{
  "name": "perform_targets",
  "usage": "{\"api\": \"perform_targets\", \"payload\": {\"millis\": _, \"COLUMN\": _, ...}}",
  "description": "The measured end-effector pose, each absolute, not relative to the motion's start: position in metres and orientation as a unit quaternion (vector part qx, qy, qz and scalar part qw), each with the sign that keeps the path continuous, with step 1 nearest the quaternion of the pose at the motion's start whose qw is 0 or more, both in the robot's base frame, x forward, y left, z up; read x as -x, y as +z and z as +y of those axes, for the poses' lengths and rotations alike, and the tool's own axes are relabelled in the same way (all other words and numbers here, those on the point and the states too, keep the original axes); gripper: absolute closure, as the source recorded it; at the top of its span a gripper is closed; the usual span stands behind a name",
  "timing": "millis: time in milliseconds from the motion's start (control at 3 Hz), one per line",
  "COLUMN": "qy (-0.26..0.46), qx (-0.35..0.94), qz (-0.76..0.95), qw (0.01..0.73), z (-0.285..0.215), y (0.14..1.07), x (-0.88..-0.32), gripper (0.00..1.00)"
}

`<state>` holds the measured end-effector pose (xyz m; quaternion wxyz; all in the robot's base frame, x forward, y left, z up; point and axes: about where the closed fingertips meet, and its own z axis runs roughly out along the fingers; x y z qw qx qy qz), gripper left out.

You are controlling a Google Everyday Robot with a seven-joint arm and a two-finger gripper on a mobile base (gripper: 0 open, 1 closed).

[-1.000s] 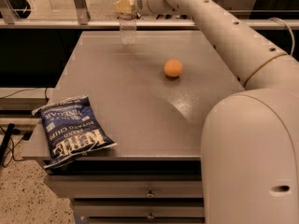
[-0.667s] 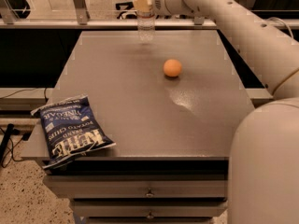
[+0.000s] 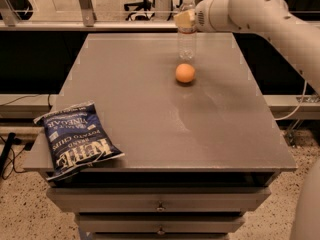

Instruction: Move water bottle near orange

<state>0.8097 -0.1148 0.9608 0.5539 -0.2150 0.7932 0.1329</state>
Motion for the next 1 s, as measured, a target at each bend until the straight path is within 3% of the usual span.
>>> {"api": "perform_targets", "payload": {"millis": 1000, "qy": 0.150, "qx": 0.175, "qz": 0.805, "qw": 0.546, "z": -0.181, "y": 0.984, "x": -0.770, "gripper": 1.00}}
